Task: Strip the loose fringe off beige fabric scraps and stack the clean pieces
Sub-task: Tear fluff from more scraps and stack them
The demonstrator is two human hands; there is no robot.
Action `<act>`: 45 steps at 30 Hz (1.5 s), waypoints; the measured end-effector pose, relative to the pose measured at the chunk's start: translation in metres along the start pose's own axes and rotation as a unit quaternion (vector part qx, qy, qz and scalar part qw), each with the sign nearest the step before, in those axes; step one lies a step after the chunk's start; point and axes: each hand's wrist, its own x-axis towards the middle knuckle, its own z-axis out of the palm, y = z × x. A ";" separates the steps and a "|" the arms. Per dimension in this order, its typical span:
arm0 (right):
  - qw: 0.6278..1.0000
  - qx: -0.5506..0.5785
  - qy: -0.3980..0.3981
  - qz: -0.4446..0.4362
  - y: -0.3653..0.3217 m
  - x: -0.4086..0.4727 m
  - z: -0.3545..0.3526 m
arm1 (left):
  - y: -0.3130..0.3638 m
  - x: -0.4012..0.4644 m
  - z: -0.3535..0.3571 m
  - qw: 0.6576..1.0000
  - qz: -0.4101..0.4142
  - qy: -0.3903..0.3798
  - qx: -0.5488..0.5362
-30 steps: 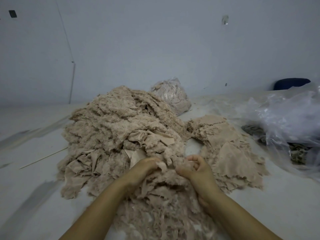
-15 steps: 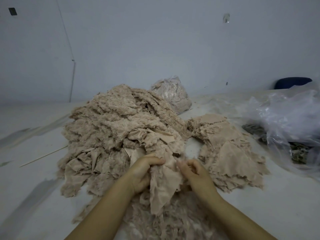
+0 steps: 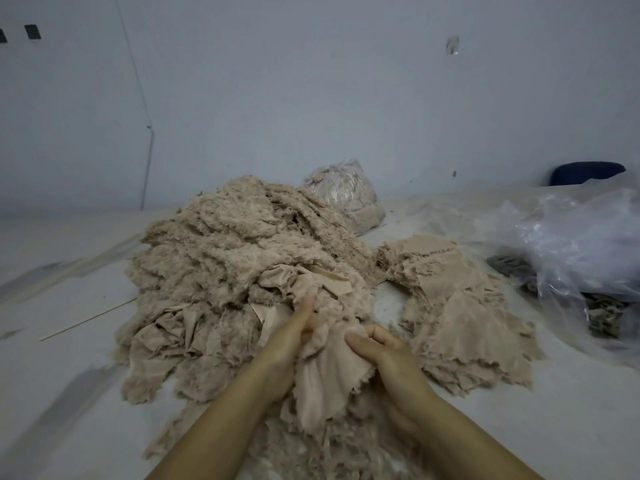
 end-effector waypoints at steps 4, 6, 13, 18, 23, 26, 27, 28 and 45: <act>0.999 -0.016 0.025 -0.026 0.007 0.003 0.007 | -0.008 -0.004 0.003 1.000 0.015 -0.017 -0.009; 0.998 -0.042 0.038 -0.026 0.010 0.003 0.007 | -0.009 0.000 0.004 0.998 0.017 0.016 -0.056; 0.991 -0.116 0.052 -0.047 0.007 0.002 0.003 | -0.003 0.005 -0.006 0.974 0.115 0.074 0.180; 0.991 -0.104 0.034 -0.079 0.009 0.004 0.004 | 0.004 -0.003 -0.010 0.983 0.008 -0.090 0.162; 0.985 -0.127 0.061 -0.097 0.011 0.010 -0.009 | 0.005 -0.004 -0.018 0.958 -0.030 -0.143 0.248; 0.981 -0.154 0.082 -0.084 0.007 0.016 -0.023 | 0.004 -0.006 -0.025 0.959 -0.008 -0.141 0.245; 0.975 -0.199 0.064 -0.072 0.007 0.016 -0.023 | 0.002 -0.004 -0.027 0.971 0.002 -0.137 0.196; 0.962 -0.258 0.058 -0.065 0.007 0.016 -0.022 | 0.002 -0.003 -0.027 0.981 0.011 -0.129 0.144; 0.985 -0.157 0.062 -0.046 -0.005 0.000 -0.005 | 0.000 0.007 0.008 0.978 0.188 0.059 0.069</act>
